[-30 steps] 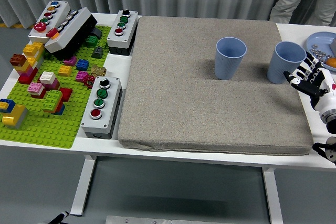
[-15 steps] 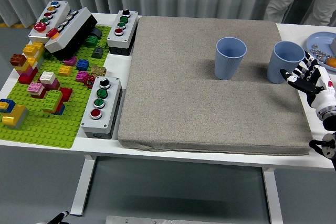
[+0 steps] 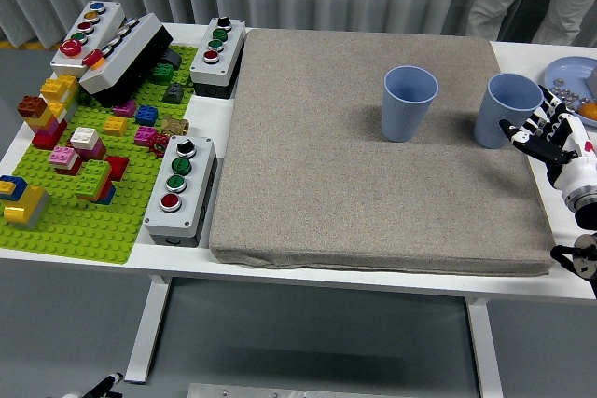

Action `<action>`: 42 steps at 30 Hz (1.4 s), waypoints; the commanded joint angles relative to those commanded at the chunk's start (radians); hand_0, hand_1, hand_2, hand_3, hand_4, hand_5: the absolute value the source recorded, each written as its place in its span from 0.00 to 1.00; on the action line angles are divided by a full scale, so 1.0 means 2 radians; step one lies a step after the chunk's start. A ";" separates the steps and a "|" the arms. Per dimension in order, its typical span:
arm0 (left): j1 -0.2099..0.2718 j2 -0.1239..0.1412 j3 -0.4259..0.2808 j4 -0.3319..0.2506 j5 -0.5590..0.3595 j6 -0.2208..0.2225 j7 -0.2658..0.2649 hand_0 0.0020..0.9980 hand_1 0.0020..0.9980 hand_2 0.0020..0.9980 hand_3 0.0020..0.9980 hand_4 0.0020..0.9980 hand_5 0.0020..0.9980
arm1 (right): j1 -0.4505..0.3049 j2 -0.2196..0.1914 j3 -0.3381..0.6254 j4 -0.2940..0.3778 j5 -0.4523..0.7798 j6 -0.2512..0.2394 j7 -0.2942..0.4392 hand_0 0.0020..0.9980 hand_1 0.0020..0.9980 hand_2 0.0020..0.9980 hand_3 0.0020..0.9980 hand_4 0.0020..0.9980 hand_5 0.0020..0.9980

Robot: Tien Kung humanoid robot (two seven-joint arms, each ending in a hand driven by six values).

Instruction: Pick cup pour cup place

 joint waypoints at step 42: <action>0.000 0.000 -0.001 0.000 0.002 -0.001 0.000 0.83 0.81 0.88 0.82 0.63 0.99 | 0.011 0.006 -0.004 -0.019 0.006 0.003 -0.001 0.93 0.88 0.96 0.94 0.80 0.22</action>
